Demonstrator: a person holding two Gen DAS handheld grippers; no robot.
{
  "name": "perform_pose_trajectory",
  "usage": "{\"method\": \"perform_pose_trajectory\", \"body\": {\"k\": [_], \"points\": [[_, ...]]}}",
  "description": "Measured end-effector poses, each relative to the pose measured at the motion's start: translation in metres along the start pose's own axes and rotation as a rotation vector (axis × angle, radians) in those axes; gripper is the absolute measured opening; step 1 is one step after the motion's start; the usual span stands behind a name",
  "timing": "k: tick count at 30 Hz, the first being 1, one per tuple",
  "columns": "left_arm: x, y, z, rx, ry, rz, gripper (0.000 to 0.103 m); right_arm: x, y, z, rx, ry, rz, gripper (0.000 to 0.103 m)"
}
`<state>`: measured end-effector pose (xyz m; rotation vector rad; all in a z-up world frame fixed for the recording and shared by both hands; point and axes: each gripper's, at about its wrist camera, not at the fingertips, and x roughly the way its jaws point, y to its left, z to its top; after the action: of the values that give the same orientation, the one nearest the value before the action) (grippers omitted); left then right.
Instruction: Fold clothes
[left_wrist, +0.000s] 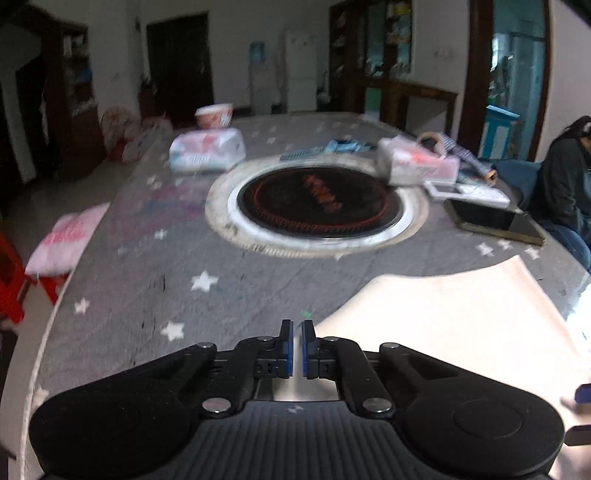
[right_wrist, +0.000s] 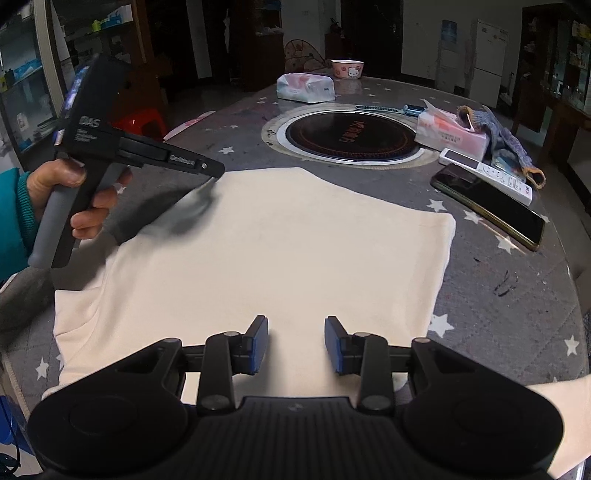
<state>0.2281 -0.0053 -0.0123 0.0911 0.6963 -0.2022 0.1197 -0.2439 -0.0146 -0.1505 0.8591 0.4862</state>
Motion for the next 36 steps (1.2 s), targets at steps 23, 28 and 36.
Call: {"method": "perform_pose_trajectory", "body": {"k": [23,28,36], "points": [[-0.035,-0.025,-0.008,0.060,-0.054,-0.155,0.004,0.004,-0.004,-0.008,0.015,0.010,-0.024,0.041],[-0.062,-0.066,-0.037,0.214,-0.032,-0.278,0.005,0.004,-0.007,-0.010,0.029,0.007,-0.028,0.041],[-0.065,-0.074,-0.044,0.282,-0.055,-0.208,0.031,0.002,-0.004,-0.011,0.023,0.003,-0.033,0.047]]}}
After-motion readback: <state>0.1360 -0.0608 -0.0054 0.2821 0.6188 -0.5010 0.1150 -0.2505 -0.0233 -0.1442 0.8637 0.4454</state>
